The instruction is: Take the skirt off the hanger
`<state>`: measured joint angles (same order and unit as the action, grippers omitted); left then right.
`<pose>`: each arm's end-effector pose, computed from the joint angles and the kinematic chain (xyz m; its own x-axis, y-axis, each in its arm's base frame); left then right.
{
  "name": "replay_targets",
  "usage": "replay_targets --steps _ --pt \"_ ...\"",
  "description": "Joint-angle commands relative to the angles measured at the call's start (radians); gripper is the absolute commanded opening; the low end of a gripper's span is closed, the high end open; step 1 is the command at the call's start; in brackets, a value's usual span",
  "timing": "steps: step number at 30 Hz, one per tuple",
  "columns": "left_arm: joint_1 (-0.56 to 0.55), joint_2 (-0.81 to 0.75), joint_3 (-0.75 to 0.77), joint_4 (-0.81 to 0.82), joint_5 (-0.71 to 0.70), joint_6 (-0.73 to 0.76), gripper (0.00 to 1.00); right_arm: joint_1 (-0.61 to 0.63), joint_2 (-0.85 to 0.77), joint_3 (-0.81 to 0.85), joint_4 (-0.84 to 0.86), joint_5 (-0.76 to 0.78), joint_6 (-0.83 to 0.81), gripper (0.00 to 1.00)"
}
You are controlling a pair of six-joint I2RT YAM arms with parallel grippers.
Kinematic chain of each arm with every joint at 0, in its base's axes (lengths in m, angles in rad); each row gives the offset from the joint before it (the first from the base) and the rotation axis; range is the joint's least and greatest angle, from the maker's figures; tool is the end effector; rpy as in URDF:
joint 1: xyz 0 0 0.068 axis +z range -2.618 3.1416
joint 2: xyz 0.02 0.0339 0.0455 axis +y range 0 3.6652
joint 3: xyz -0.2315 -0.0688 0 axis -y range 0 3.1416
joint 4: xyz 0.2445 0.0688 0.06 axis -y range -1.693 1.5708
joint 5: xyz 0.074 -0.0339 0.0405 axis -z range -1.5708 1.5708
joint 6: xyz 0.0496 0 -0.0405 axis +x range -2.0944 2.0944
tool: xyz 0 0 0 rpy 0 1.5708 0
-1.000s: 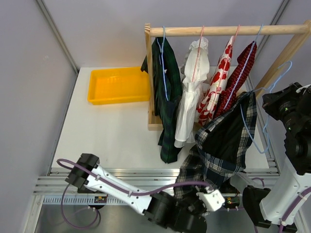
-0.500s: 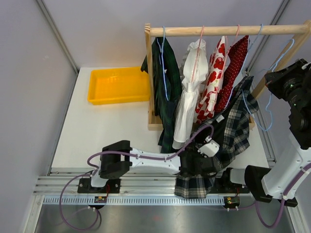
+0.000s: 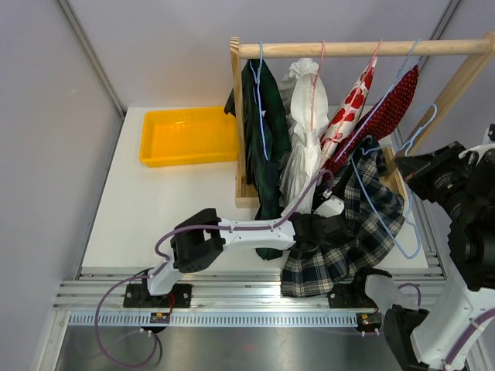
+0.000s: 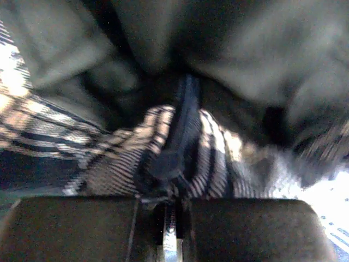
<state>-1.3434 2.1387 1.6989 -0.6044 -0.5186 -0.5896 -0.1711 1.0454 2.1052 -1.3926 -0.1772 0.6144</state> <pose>0.1254 -0.4330 0.1576 -0.6013 0.4562 -0.6560 0.5482 0.8328 0.0767 0.0874 -0.0062 0.5163 -0.2611 0.6210 -0.7391 0.1884 0.7837 0.5919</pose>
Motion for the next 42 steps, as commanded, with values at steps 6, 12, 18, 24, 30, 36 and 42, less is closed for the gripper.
replay_targets --steps 6,12,18,24,30,36,42 --pt "0.018 -0.042 0.097 -0.055 -0.064 -0.016 0.00 0.008 -0.084 0.146 -0.204 0.146 -0.068 0.00" --pt "0.012 -0.033 -0.003 -0.147 0.002 -0.071 0.00 0.016 -0.012 0.458 -0.229 0.340 -0.139 0.00" --pt "-0.158 -0.212 -0.215 -0.138 -0.009 -0.154 0.00 0.016 -0.036 0.163 0.048 0.340 -0.122 0.00" --pt "-0.384 -0.365 -0.258 -0.328 -0.073 -0.341 0.00 0.016 -0.041 -0.048 0.335 0.343 -0.088 0.00" --pt "-0.517 -0.503 -0.430 -0.246 -0.129 -0.463 0.00 0.016 0.079 0.002 0.469 0.361 -0.136 0.00" --pt "-0.527 -0.467 -0.435 -0.276 -0.127 -0.477 0.00 0.016 0.217 0.157 0.465 0.398 -0.186 0.00" --pt "-0.527 -0.458 -0.424 -0.255 -0.129 -0.446 0.00 0.016 0.252 0.113 0.553 0.458 -0.272 0.00"
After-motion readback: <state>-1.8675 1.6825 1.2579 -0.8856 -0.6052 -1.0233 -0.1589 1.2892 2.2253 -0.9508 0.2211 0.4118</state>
